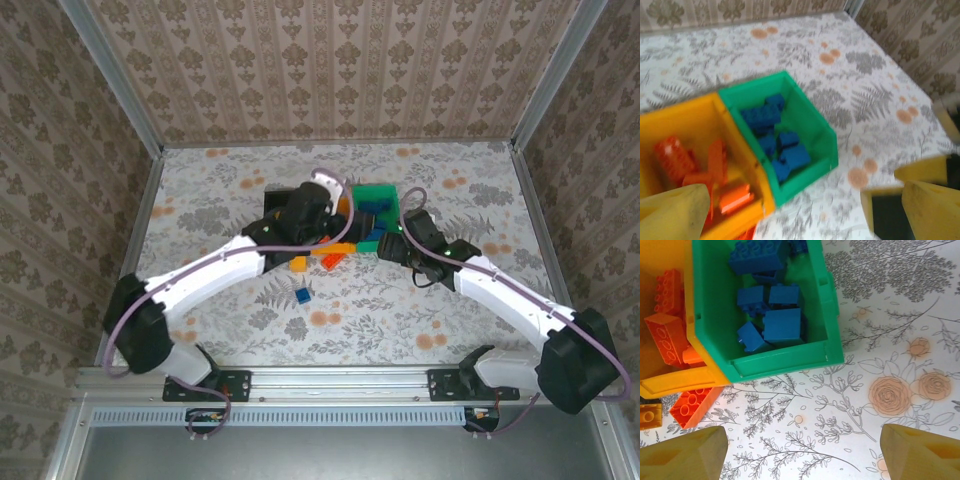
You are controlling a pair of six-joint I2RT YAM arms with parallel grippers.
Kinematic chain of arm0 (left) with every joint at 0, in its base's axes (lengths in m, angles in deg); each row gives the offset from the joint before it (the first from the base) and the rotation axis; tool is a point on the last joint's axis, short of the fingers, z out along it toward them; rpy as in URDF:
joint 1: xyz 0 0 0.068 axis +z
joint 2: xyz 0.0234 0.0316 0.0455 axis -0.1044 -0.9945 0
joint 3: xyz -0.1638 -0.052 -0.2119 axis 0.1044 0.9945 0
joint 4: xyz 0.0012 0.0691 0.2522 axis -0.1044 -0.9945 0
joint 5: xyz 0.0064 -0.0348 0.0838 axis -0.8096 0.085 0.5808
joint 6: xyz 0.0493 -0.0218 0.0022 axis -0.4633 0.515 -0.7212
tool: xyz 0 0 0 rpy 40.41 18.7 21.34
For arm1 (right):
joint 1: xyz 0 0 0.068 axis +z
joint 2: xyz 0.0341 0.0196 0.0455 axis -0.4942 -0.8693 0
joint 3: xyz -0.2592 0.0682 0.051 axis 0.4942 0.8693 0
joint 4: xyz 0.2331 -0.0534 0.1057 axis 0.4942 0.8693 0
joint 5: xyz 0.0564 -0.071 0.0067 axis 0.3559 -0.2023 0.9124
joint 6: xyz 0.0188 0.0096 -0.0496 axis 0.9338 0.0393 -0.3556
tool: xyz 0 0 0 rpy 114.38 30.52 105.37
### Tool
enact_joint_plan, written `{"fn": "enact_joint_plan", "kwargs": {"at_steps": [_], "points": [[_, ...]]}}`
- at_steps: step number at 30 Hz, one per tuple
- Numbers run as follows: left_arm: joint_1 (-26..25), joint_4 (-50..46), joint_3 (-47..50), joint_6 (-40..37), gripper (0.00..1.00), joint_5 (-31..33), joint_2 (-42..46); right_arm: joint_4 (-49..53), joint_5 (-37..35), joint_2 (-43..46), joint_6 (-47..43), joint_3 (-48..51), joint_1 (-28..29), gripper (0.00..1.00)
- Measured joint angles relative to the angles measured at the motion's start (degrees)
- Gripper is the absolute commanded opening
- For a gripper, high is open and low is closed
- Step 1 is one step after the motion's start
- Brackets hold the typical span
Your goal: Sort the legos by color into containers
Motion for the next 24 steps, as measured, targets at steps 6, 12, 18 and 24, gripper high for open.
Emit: {"fn": "enact_joint_plan", "kwargs": {"at_steps": [6, 12, 18, 24], "points": [[-0.5, -5.9, 15.6, 2.6, 1.00, 5.4, 14.6, -1.5, 3.2, -5.2, -1.5, -1.5, 3.5, 0.81], [1.7, -13.6, 26.9, 7.5, 1.00, 13.3, 32.3, -2.5, 5.6, -14.4, -2.3, -6.6, 13.6, 0.81], [6.9, -20.9, 33.0, 12.5, 1.00, 17.1, 44.7, -3.1, 7.5, -25.9, -4.2, -15.1, 23.3, 0.80], [9.2, -25.4, 35.4, 14.6, 1.00, 17.8, 52.1, -2.4, 7.6, -34.2, -5.7, -22.7, 28.6, 0.77]]}}
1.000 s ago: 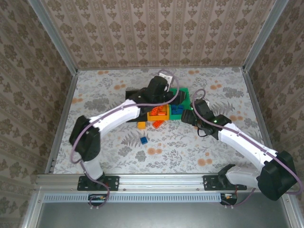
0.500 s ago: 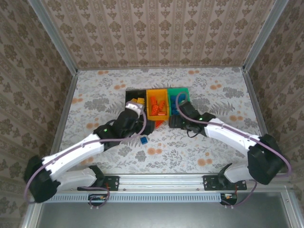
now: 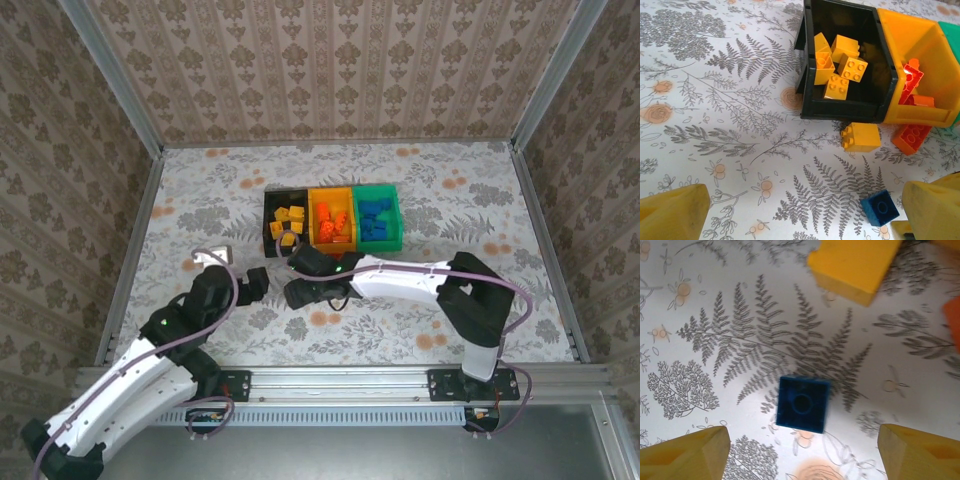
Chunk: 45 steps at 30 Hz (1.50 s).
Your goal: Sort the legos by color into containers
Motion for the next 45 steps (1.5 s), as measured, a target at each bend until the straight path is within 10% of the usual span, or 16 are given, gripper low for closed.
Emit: {"fn": "enact_joint_plan", "kwargs": {"at_steps": [25, 45], "points": [[1.7, -1.8, 2.9, 1.0, 1.00, -1.2, 1.4, 2.2, -7.7, -8.7, -1.4, -3.7, 1.4, 0.34], [2.4, 3.5, 4.7, 1.7, 1.00, -5.4, -3.6, 2.5, -9.8, 17.5, -1.0, 8.9, -16.2, 0.34]]}}
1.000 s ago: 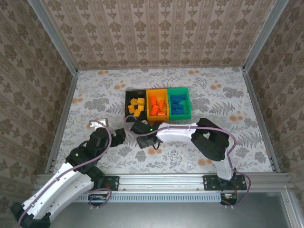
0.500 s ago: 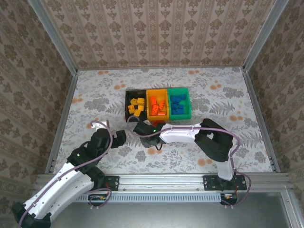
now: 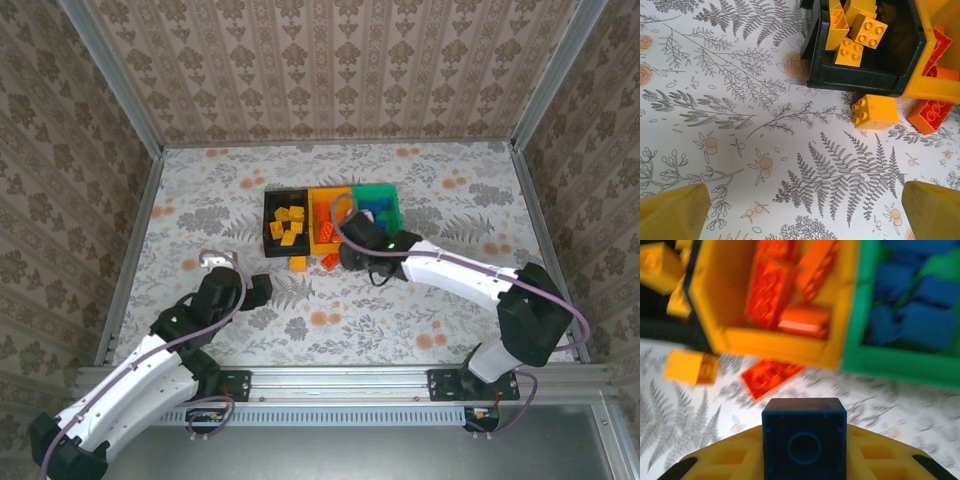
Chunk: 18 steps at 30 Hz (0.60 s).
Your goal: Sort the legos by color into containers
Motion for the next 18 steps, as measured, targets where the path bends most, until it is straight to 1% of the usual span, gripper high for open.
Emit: {"fn": "enact_joint_plan", "kwargs": {"at_steps": [3, 6, 11, 13, 15, 18], "points": [[0.0, 1.2, 0.0, 0.0, 1.00, -0.6, -1.2, 1.3, -0.3, -1.3, -1.0, -1.7, -5.9, 0.34], [0.0, 2.3, 0.0, 0.0, 1.00, -1.4, -2.7, 1.9, -0.7, -6.3, -1.5, -6.1, -10.3, 0.34], [0.3, 3.1, 0.0, 0.0, 1.00, -2.6, -5.0, 3.1, -1.0, -15.4, -2.3, -13.5, -13.2, 0.37], [0.4, 3.4, 0.0, 0.0, 1.00, -3.0, -5.6, 4.0, -1.0, -18.0, -2.3, -16.1, -13.5, 0.42], [0.4, 3.7, 0.0, 0.0, 1.00, -3.3, -6.1, 5.2, -1.0, -19.7, -2.3, -18.1, -13.8, 0.54], [0.4, 4.2, 0.0, -0.1, 1.00, -3.9, -7.0, 6.5, -1.0, -20.1, -2.1, -19.6, -13.8, 0.68]]}}
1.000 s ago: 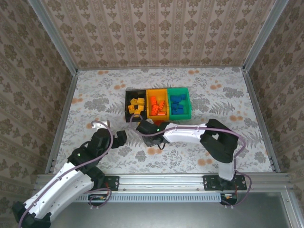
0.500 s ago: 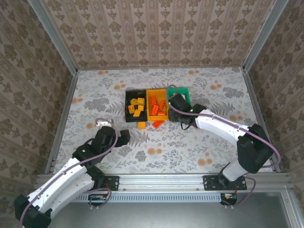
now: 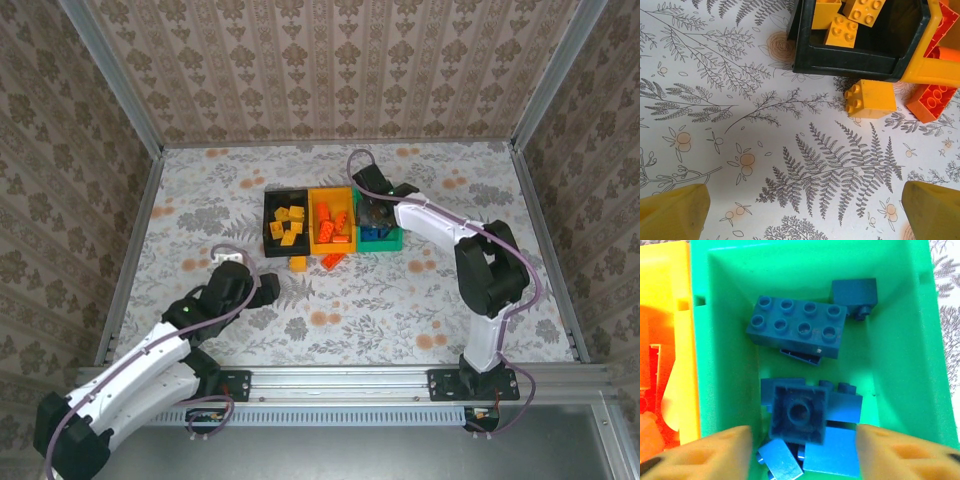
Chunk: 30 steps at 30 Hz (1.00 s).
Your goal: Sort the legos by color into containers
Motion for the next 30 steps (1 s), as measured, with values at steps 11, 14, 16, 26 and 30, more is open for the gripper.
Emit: {"fn": "enact_joint_plan", "kwargs": {"at_steps": [11, 14, 16, 26, 30], "points": [[0.3, 2.7, -6.9, -4.8, 0.99, -3.2, -14.6, -0.3, 0.3, 7.2, 1.9, 3.7, 1.1, 0.73], [-0.8, 4.9, -10.8, -6.5, 0.94, -3.5, -23.3, -1.6, 1.2, 10.8, 3.1, 7.0, 1.8, 0.73], [-2.7, 6.3, -12.9, -7.8, 0.91, -2.8, -28.3, -2.4, 1.8, 12.2, 3.9, 8.9, 2.1, 0.73], [-9.8, 12.2, -21.1, -11.7, 0.73, 6.7, -47.5, -4.4, 3.1, 16.3, 5.0, 15.4, 2.2, 0.73], [-9.8, 13.4, -21.7, -11.8, 0.70, 9.4, -51.6, -4.9, 3.1, 18.7, 5.0, 16.5, 2.2, 0.74]]}}
